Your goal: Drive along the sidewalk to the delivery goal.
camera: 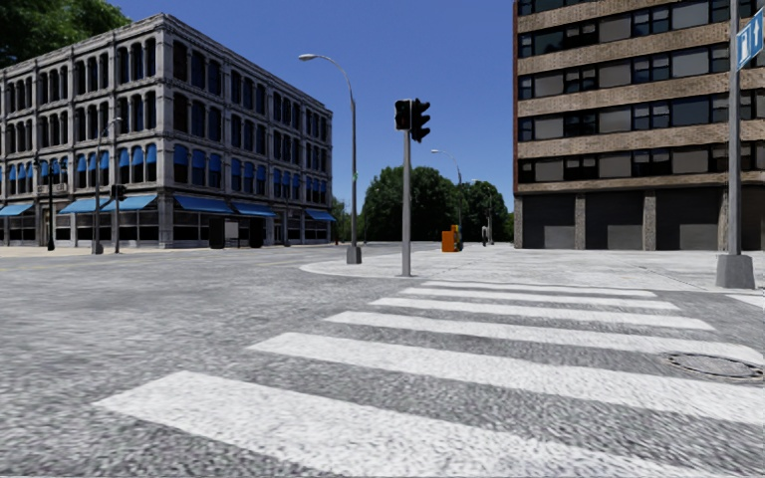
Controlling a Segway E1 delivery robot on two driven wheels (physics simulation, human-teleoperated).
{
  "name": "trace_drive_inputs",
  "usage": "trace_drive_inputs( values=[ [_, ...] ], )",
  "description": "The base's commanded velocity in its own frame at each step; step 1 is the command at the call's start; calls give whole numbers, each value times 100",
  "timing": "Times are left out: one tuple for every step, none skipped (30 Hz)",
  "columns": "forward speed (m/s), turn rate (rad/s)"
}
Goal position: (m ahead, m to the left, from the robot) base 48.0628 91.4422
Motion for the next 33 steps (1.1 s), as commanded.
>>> trace_drive_inputs(
  values=[
    [160, -50],
    [159, -50],
    [159, -50],
    [159, -50],
    [158, -50],
    [158, -50],
    [158, -50],
    [158, -50],
    [157, -50],
    [157, -50],
    [157, -50],
    [157, -50],
    [156, -50],
    [156, -50],
    [155, -50],
    [155, -50],
    [154, -50],
    [154, -50],
    [153, -50],
    [153, -50],
    [153, -50],
    [153, -50],
    [153, -50],
    [153, -50],
    [153, -50],
    [153, -48],
    [153, -4],
    [154, 0],
    [200, 0],
    [200, 0],
    [200, 0],
    [200, 0],
    [200, 0]
  ],
)
